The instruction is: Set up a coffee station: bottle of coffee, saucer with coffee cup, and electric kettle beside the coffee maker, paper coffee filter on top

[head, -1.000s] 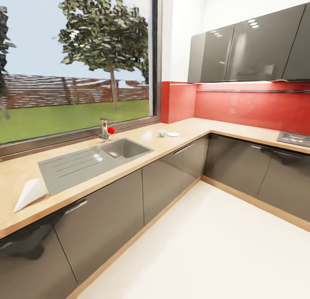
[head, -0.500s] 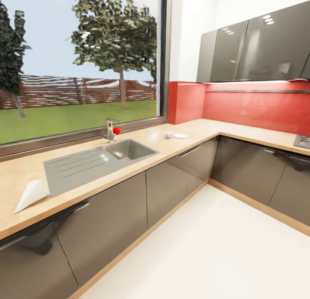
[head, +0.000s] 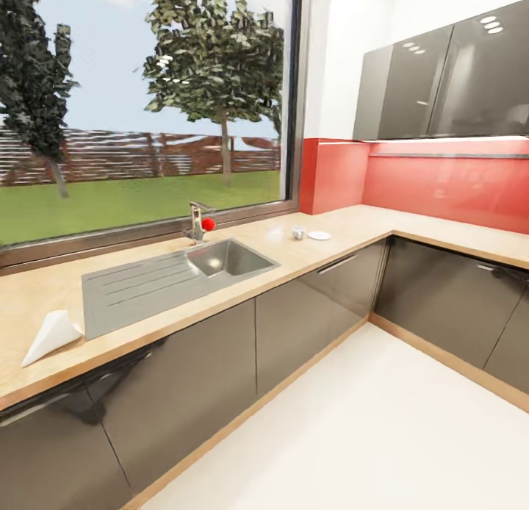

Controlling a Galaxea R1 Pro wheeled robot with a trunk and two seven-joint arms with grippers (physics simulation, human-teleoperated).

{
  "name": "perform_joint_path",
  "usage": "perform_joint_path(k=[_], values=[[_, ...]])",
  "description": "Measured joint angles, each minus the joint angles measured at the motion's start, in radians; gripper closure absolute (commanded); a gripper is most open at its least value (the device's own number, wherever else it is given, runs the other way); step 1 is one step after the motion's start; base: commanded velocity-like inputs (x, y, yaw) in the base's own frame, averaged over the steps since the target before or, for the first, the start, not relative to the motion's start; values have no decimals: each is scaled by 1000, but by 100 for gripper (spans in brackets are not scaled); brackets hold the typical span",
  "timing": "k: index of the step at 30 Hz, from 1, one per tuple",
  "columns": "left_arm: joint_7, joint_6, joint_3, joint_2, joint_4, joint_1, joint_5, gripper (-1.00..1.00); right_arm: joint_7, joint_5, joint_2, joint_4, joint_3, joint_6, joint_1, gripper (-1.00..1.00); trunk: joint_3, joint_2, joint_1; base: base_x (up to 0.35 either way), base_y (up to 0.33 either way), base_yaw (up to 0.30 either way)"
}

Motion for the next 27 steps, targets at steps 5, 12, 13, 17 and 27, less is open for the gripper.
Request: perform_joint_path(k=[5,12,13,17,27], values=[[0,0,0,1,0,0,0,-100,0,0,0,0,0,0,0,-100,0,0,0,3,-3,267],[0,0,0,0,0,0,0,-100,0,0,0,0,0,0,0,-100,0,0,0,1,0,269],[0,0,0,0,0,0,0,-100,0,0,0,0,0,0,0,-100,0,0,0,0,0,269],[0,0,0,1,0,0,0,-100,0,0,0,0,0,0,0,-100,0,0,0,0,-3,252],[0,0,0,0,-1,0,0,-100,0,0,0,0,1,0,0,-100,0,0,0,185,-225,50]])
